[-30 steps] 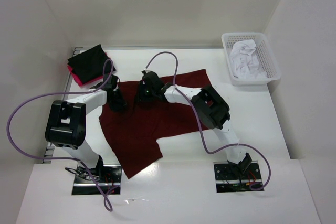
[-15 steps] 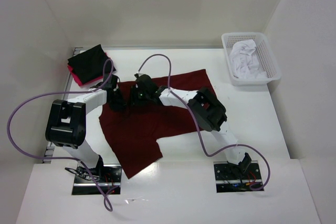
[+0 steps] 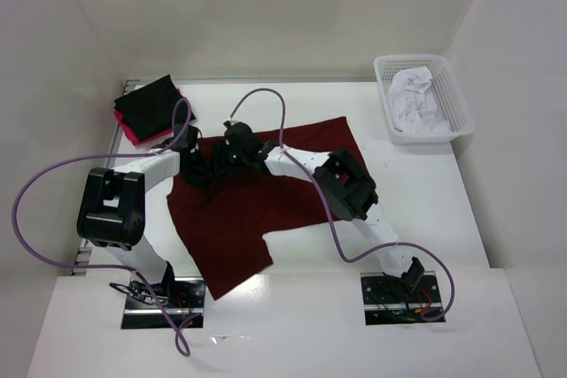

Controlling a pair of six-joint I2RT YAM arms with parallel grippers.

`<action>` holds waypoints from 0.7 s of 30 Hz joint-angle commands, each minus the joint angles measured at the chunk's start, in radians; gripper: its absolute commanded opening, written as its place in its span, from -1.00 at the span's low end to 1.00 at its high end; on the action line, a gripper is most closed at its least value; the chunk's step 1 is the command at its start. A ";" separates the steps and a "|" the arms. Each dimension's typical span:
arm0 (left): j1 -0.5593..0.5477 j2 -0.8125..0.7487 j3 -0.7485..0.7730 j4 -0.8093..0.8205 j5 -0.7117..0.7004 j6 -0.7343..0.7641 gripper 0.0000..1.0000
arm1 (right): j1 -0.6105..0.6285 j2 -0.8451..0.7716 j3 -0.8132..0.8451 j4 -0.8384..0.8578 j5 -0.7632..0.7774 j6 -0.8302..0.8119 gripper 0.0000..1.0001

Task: Fold and stack the t-shirts
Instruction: Fold the flattened tshirt in 1/3 of the way

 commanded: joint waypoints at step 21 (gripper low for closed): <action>-0.008 0.058 -0.014 0.004 0.010 -0.005 -0.38 | 0.019 0.089 0.137 -0.040 0.030 -0.020 -0.89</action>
